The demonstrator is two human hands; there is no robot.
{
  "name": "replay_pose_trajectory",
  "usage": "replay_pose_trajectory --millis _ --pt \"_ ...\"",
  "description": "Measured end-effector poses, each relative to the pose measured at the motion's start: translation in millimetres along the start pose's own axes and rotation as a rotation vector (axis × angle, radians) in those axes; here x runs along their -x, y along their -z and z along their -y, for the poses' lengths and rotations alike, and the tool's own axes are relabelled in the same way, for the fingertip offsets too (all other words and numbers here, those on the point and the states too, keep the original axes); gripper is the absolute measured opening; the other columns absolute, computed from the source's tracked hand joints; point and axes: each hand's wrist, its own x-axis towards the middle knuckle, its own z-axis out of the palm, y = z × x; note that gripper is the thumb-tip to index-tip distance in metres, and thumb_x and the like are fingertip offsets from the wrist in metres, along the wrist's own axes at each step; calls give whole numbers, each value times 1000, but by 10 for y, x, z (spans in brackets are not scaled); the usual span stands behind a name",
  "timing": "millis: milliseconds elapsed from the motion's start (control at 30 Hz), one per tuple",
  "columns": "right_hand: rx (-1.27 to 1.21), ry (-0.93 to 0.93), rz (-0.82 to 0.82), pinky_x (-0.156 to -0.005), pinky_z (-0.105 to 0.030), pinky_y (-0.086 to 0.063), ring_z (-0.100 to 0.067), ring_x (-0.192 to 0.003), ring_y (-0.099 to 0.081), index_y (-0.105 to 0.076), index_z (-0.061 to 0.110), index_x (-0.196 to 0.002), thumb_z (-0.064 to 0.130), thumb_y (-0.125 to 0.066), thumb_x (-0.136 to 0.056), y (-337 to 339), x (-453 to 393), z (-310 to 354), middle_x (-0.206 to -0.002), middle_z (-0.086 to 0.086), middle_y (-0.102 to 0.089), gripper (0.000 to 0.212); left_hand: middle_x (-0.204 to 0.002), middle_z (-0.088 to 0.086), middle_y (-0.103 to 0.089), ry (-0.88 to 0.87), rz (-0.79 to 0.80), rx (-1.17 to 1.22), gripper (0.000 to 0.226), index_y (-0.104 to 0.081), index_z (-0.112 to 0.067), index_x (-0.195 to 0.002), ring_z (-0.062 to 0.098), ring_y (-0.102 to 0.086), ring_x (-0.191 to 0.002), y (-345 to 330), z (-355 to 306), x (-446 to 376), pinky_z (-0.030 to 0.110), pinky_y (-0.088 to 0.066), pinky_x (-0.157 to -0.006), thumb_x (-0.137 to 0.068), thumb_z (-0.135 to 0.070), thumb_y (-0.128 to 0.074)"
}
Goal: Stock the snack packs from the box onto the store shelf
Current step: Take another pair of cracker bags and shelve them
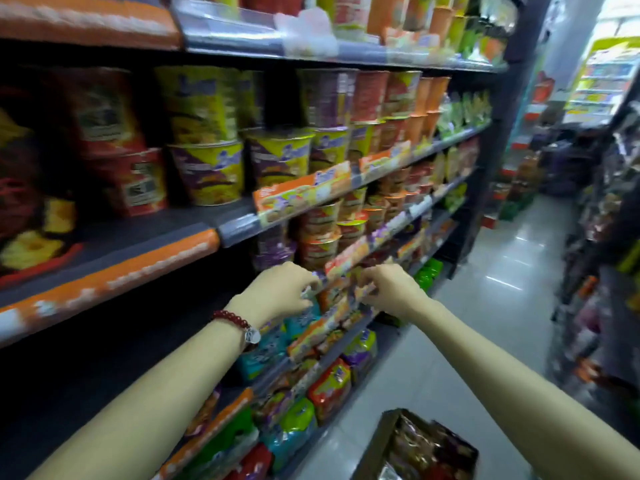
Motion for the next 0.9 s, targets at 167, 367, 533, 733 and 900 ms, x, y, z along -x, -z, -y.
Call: replay_pose_trajectory --millis 167,367,533,733,900 --pt "-26 -223 81 -77 -38 -54 -25 -96 -61 -68 11 -101 12 -69 -78 -84 288 -1159 -100 -5 -68 24 -106 2 -67 -128 111 63 24 -62 -17 -112 20 -61 -98 -453 -659 -851 32 -51 -70 -88 -24 -59" --pt "-93 -461 151 -89 -39 -51 -26 -104 -59 -67 12 -110 22 -73 -81 -364 725 -2160 -113 -7 -66 31 -107 7 -67 -280 255 106 27 -63 -17 -110 25 -61 -100 -1070 -1242 -1646 35 -52 -76 -84 -23 -59" --pt "-182 -755 163 -89 -34 -51 -26 -105 -61 -68 10 -110 19 -73 -80 -794 1133 -2692 -112 -9 -67 31 -106 4 -69 -430 386 97 29 -64 -21 -111 24 -62 -102 -1734 -1533 -2162 37 -52 -82 -84 -28 -60" --pt "-297 -1045 162 -89 -36 -52 -24 -102 -64 -69 13 -107 25 -75 -78 -1522 1580 -3025 -107 -6 -69 32 -105 2 -69 -529 552 100 29 -62 -21 -114 23 -61 -103 -2567 -1737 -2547 37 -52 -85 -86 -30 -60" --pt "-391 -1172 181 -86 -35 -53 -23 -98 -65 -69 15 -104 28 -75 -77 -2305 1875 -3349 -104 -5 -70 30 -108 3 -69 -524 628 173 29 -64 -19 -113 20 -63 -101 -3428 -1950 -2683 33 -53 -83 -88 -33 -60"
